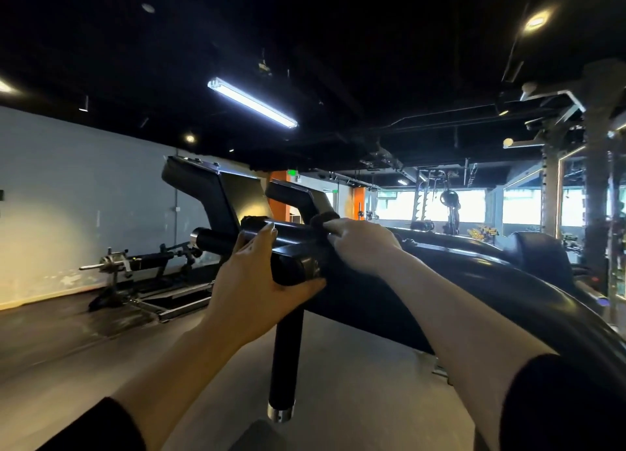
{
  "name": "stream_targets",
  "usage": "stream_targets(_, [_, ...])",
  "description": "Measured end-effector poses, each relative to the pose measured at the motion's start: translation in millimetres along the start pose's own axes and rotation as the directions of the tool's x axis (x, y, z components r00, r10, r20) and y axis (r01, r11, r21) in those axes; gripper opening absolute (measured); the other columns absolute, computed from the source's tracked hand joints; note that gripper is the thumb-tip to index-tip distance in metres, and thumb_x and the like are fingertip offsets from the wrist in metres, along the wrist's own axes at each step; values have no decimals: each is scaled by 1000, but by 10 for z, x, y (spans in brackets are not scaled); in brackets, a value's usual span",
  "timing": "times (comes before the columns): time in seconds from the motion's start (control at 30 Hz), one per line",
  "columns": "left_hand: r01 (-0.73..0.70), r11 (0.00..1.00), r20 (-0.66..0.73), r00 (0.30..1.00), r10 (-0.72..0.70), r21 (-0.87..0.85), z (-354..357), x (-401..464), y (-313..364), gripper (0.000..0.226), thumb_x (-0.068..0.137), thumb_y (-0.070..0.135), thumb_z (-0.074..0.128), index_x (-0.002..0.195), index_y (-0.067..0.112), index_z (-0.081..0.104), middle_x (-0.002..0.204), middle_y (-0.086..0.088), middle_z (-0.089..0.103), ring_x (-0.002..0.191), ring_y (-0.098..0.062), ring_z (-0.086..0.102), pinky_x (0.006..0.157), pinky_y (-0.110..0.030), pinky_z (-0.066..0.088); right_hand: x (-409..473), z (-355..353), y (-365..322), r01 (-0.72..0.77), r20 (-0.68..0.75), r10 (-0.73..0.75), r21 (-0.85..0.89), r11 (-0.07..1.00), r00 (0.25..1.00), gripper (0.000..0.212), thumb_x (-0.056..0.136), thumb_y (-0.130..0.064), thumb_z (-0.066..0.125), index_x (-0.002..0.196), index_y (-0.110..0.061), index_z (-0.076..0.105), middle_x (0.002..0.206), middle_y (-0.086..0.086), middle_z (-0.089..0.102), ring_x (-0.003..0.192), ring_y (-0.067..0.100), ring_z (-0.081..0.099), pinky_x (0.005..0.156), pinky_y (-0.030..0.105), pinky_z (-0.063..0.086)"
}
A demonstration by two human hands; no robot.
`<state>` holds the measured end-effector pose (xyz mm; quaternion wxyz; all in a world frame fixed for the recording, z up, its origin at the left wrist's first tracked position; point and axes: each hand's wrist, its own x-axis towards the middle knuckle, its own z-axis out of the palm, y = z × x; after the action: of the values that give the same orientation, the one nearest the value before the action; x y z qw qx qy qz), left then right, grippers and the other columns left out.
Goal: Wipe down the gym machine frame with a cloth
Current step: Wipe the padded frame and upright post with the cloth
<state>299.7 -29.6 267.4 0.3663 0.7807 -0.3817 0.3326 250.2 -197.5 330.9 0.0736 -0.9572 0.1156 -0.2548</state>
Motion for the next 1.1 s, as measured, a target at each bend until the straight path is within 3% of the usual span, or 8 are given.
stream_targets(0.2, [30,988,28,999,-26,-154,-10,-21,42,110,50,82,64,140,29,32,126,10,55,110,-9,57,89,-23,46,-362,116,-183,268,-79,-267,527,807,960,36,104,-12,39,132,-24,58,132,-3,57,117,12,53,102,31,43])
stream_targets(0.4, [50,987,36,998,-45,-155,-52,-37,98,104,59,65,76,143,26,28,114,28,39,111,1,42,90,-19,33,-287,83,-17,236,-121,-208,308,922,971,36,105,-15,37,135,-25,55,112,-3,60,78,-3,51,65,12,36])
stream_targets(0.63, [16,985,32,999,-11,-174,-22,-19,8,93,55,73,66,133,30,38,105,29,48,105,0,54,83,-14,39,-456,50,-233,334,-83,-327,369,867,941,37,104,-13,40,135,-25,56,134,-5,56,117,7,50,102,23,40])
stream_targets(0.73, [-39,984,35,998,45,-173,-73,-31,32,93,55,80,51,133,33,36,102,36,44,97,13,45,81,-7,33,-374,55,-192,335,-125,-312,272,902,942,36,102,-12,44,132,-25,59,132,-7,59,116,7,53,101,24,42])
stream_targets(0.83, [-37,987,143,988,59,-156,-209,5,14,90,72,70,35,149,25,25,123,18,55,120,-5,48,108,-31,31,-232,27,-97,236,-230,-211,87,968,950,37,100,-11,46,129,-26,62,120,0,67,85,7,62,75,23,48])
stream_targets(0.9, [-45,983,199,977,81,-181,-269,78,-102,81,81,64,25,152,23,23,112,6,66,104,-3,57,107,-37,36,-184,-42,-17,110,-391,-70,79,991,918,36,99,-9,48,130,-23,61,109,2,71,66,5,59,61,22,48])
stream_targets(0.97, [-75,982,187,977,107,-173,-255,192,-274,68,94,62,19,146,23,37,102,3,67,94,-2,57,103,-33,40,-154,-63,54,-46,-452,30,-25,999,892,32,98,-12,50,128,-19,60,106,4,71,77,15,64,71,28,52])
stream_targets(1.1, [-119,993,236,965,118,-9,-172,556,-541,60,101,53,18,133,19,56,143,-3,52,127,-18,51,112,-31,34,-83,37,103,-109,-228,82,-109,988,970,30,98,-23,47,123,-18,64,117,5,68,103,23,64,90,37,53])
